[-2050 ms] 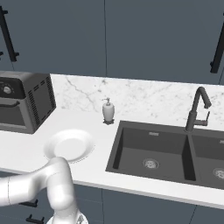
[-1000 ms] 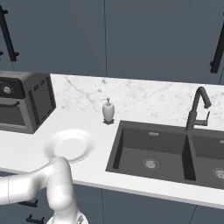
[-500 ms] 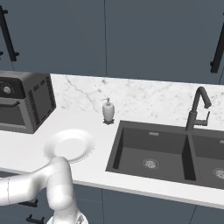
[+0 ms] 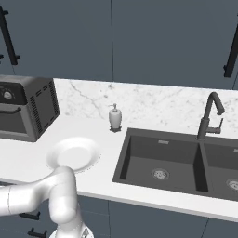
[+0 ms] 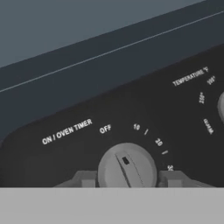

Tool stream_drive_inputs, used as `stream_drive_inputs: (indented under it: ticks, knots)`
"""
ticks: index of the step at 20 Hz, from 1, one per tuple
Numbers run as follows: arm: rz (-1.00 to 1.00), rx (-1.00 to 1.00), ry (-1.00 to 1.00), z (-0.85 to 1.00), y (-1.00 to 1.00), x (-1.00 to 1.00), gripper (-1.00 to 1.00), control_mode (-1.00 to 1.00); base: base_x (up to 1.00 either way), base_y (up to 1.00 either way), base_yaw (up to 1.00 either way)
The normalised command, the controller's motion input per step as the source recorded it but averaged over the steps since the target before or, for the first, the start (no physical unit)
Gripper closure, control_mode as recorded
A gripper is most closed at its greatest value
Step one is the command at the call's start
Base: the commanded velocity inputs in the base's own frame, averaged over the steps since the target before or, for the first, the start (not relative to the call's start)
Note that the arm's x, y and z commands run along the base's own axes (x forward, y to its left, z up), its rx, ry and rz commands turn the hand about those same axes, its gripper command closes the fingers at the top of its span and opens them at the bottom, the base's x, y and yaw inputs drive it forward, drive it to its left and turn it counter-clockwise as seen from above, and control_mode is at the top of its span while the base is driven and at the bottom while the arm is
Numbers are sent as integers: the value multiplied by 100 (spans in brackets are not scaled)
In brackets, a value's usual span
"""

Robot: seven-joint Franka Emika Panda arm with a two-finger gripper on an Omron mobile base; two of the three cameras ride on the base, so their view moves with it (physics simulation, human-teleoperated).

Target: Pick up the kebab skewer and baguette bread, and place them inside the toaster oven. Close the toaster oven door and start by setting the timer.

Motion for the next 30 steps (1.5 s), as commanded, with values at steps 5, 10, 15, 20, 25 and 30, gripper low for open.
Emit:
stream_drive_inputs:
  ticks: [5, 10, 15, 20, 25, 30]
  knots:
    - [-30, 42, 0, 34, 9, 0, 100, -100, 0, 0, 0]
    - [-28, 43, -4, 14, 0, 0, 100, -100, 0, 0, 0]
    - [-27, 44, -9, 5, 3, 0, 100, -100, 0, 0, 0]
    - [-28, 43, -13, 2, 10, -2, 100, -100, 0, 0, 0]
    - [-26, 42, -17, 0, 7, -6, 100, -100, 0, 0, 0]
    - [-26, 43, -26, -4, 20, -8, 100, -100, 0, 0, 0]
